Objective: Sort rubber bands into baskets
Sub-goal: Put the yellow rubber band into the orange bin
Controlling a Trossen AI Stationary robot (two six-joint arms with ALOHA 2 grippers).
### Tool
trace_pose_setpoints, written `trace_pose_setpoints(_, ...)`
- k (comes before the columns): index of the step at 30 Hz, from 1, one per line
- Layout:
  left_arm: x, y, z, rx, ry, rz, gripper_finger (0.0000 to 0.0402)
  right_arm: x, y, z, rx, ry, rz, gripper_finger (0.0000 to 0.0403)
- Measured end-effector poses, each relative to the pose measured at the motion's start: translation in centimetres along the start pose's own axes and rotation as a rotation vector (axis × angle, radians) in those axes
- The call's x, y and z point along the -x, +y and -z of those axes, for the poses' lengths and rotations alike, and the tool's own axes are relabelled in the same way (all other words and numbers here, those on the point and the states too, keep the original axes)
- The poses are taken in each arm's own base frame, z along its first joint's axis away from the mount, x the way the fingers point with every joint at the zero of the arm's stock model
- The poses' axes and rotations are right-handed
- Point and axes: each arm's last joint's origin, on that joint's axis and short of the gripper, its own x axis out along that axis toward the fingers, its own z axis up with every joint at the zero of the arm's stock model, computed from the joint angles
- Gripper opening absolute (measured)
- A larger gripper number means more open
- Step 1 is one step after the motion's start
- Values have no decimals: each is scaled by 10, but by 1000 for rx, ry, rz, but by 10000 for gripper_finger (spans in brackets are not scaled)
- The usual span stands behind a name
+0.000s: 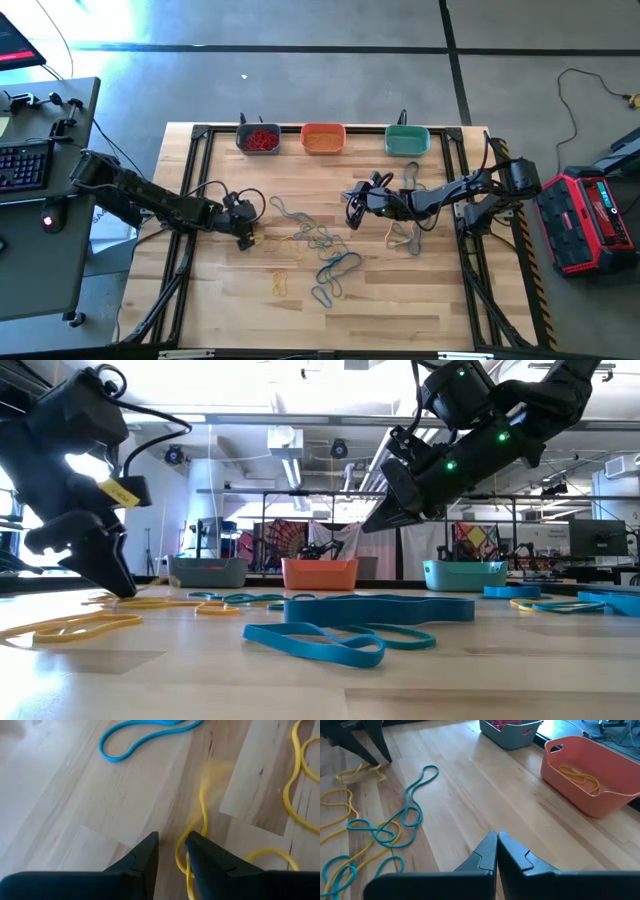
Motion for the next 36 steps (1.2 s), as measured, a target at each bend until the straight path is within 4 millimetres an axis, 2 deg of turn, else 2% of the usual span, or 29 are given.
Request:
trace_pose_setpoints(5,0,0,-1,-40,-7,-8,86,-1,-3,-1,-2,-5,15,1)
trace_pose_setpoints(12,0,0,-4,-33,-2,-3,11,-2,-5,-1,-7,-5,24,1)
trace_pose_setpoints(14,3,-1,-9,-44,-13,-10,4,-2,-5,-1,-2,-5,21,1)
trace_pose_setpoints(18,13,-10,-36,-70,-111,-9,3,-2,-3,-1,77,5,-60,1)
trace_pose_setpoints(24,29,-14,-79,-37,-308,-29,1,-2,-1,-3,74,-4,-121,1)
trace_pose_setpoints(28,34,-13,-97,-20,-447,-16,1,-2,0,-5,68,-28,-131,6)
trace_pose_setpoints(36,37,-1,-119,1,-600,-32,0,-1,2,-13,76,-96,-198,87)
